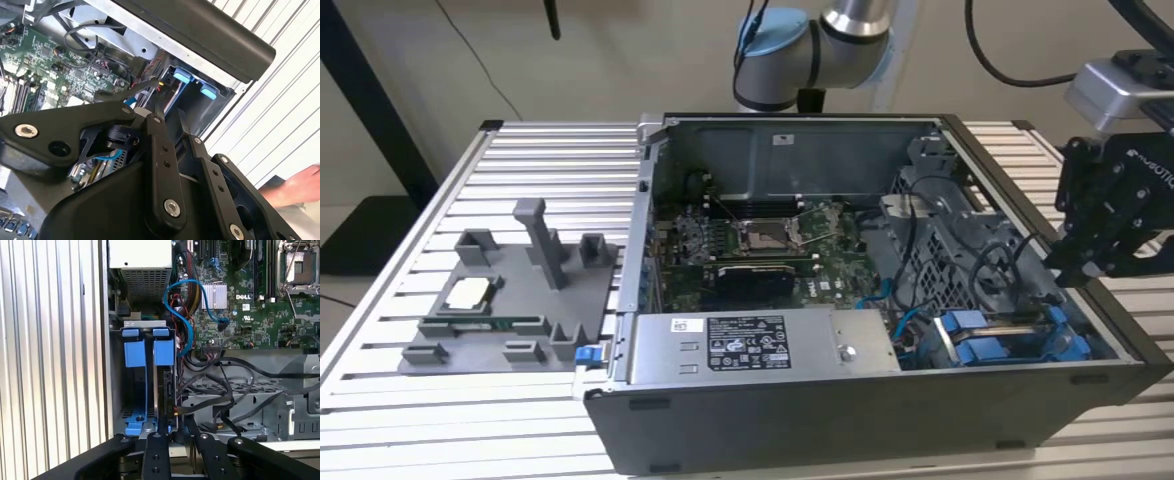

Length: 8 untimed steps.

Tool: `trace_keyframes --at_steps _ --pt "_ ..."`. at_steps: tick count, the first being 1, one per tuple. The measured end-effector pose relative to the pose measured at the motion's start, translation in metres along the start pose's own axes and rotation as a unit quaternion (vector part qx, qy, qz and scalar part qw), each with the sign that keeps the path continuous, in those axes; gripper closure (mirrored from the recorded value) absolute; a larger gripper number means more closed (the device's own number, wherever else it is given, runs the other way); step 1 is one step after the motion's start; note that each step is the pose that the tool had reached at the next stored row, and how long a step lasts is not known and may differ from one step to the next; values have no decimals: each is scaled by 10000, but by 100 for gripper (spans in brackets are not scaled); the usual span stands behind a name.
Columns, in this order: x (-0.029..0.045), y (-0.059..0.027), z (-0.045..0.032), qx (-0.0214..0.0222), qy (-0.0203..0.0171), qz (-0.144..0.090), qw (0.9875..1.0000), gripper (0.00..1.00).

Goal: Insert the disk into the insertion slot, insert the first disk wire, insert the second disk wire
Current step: 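Insert the second disk wire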

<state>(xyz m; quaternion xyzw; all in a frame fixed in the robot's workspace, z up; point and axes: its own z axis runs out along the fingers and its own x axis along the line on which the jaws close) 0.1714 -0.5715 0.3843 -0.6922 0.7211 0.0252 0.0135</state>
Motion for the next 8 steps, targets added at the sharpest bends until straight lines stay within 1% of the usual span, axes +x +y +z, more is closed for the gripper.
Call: trace_keyframes --at_steps 4,5,7,8 --pt "-4 -40 -16 -9 1 0 10000 73" --pt "-5 -41 -18 -10 -4 1 10000 73" --pt "-14 -42 -24 -11 -30 1 10000 73" --pt "-19 -45 -26 -12 -51 0 10000 73"
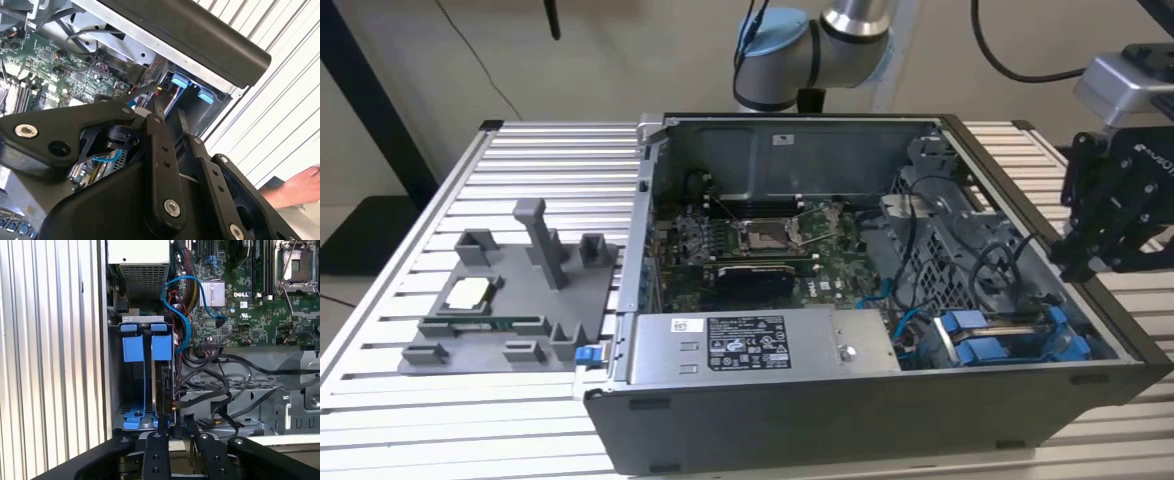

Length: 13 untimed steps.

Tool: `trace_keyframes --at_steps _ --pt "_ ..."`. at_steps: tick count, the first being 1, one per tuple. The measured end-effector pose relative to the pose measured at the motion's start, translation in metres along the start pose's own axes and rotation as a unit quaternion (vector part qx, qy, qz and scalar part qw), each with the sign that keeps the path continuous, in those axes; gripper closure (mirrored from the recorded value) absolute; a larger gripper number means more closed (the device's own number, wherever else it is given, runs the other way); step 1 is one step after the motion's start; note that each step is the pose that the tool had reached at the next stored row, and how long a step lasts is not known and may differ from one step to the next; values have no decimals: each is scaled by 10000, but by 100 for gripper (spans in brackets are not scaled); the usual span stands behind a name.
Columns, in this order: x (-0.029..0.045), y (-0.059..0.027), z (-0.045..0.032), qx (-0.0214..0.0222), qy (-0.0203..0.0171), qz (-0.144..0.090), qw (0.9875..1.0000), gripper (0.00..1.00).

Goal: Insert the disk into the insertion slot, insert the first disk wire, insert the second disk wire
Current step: 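Insert the second disk wire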

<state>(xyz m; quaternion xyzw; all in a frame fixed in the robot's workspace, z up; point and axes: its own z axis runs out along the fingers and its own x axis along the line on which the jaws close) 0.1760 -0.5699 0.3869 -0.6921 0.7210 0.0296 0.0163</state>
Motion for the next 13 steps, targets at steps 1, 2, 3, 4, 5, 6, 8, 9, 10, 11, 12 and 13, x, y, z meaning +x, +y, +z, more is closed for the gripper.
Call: trace_keyframes --at_steps 1,2,3,4,5,6,8,9,10,11,12,13 --pt "-5 -2 -2 -1 -25 -1 10000 73" --pt "-10 -4 -5 -2 -49 -1 10000 73" --pt "-15 -8 -8 -3 -74 -1 10000 73" --pt "-18 -13 -11 -4 -97 -2 10000 73" --pt "-23 -21 -13 -5 -116 -2 9999 73" --pt "-27 -30 -14 -5 -132 -2 9999 73" --pt "-38 -51 -14 -7 -157 -3 9999 73" --pt "-45 -60 -12 -7 -168 -3 9999 73" --pt "-54 -69 -12 -7 -176 -3 9998 73" --pt "-63 -77 -12 -8 -182 -3 9998 73" --pt "-75 -85 -11 -8 -188 -3 9998 73" --pt "-85 -91 -12 -8 -193 -3 9998 73"
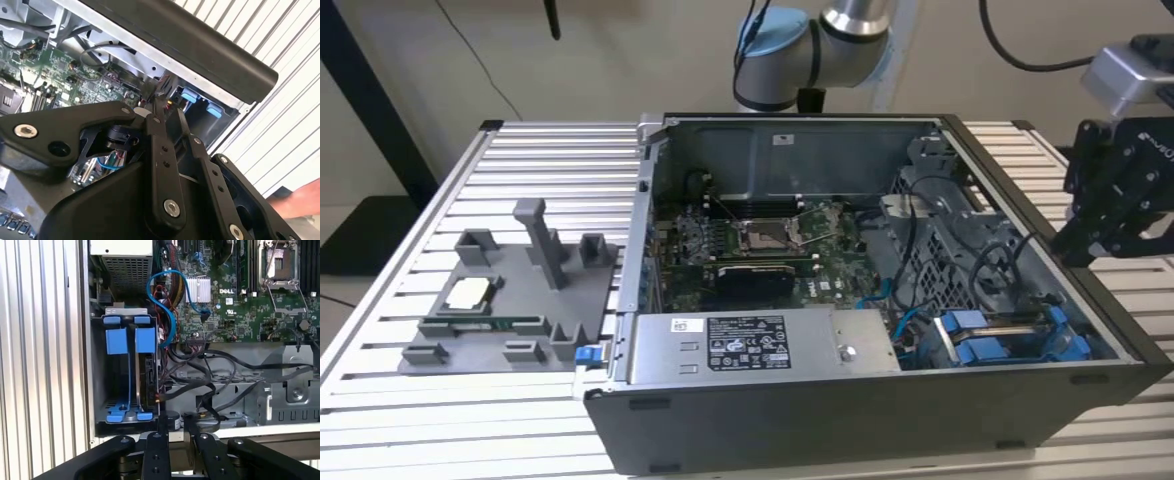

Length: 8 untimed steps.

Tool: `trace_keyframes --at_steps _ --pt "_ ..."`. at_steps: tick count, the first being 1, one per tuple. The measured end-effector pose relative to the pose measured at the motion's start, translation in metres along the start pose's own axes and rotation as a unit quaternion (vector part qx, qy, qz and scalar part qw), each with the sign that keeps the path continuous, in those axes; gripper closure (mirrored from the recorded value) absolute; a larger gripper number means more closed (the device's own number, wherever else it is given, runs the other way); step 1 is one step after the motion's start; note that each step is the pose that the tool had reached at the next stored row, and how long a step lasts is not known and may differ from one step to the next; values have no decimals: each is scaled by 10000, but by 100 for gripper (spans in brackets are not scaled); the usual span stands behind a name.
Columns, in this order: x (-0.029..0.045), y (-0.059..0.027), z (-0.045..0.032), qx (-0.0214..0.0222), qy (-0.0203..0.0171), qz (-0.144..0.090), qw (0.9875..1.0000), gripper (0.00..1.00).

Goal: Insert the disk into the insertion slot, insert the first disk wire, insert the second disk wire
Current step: 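Insert the second disk wire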

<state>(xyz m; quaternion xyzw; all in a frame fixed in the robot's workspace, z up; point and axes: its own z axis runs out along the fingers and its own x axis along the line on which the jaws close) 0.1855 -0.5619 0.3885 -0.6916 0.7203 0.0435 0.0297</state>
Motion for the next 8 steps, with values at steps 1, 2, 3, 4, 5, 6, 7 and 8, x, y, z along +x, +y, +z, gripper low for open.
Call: trace_keyframes --at_steps 1,2,3,4,5,6,7,8 --pt "-10 -6 1 0 -6 0 10000 73" --pt "-20 -12 2 -1 -12 0 10000 73" --pt "-32 -17 2 -1 -16 0 10000 73" --pt "-45 -21 2 -1 -19 -1 10000 73" --pt "-56 -24 4 -1 -23 0 10000 73" --pt "-70 -28 5 -1 -26 -1 10000 73" --pt "-83 -30 6 -1 -28 -1 10000 73" --pt "-99 -30 7 -1 -28 0 10000 73"
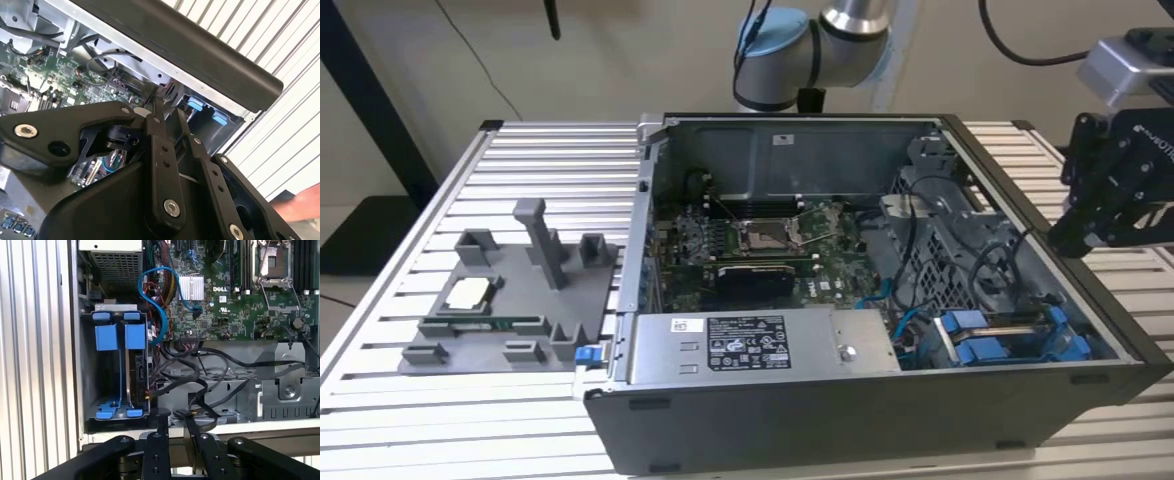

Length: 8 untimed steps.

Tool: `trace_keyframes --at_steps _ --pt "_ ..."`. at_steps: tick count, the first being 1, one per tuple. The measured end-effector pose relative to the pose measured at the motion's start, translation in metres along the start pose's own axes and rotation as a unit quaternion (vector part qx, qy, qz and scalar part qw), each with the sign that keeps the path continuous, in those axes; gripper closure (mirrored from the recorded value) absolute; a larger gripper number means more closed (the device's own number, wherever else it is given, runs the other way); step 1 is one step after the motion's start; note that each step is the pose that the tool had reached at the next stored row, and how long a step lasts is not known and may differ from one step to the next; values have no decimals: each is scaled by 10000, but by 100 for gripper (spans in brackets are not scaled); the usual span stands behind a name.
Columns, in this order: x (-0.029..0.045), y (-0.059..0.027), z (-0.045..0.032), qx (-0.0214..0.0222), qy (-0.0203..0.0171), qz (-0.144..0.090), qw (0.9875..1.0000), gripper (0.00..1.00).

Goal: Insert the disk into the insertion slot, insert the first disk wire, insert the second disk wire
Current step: 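Insert the second disk wire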

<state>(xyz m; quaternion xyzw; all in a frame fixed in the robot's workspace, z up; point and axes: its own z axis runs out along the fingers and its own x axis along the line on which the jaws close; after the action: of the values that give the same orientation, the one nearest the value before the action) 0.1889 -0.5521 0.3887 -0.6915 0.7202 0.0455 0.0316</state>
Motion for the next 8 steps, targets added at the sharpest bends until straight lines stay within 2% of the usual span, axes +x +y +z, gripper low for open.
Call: trace_keyframes --at_steps 4,8 --pt "-68 -1 8 0 -1 0 10000 73" --pt "-76 -1 9 0 0 0 10000 73"
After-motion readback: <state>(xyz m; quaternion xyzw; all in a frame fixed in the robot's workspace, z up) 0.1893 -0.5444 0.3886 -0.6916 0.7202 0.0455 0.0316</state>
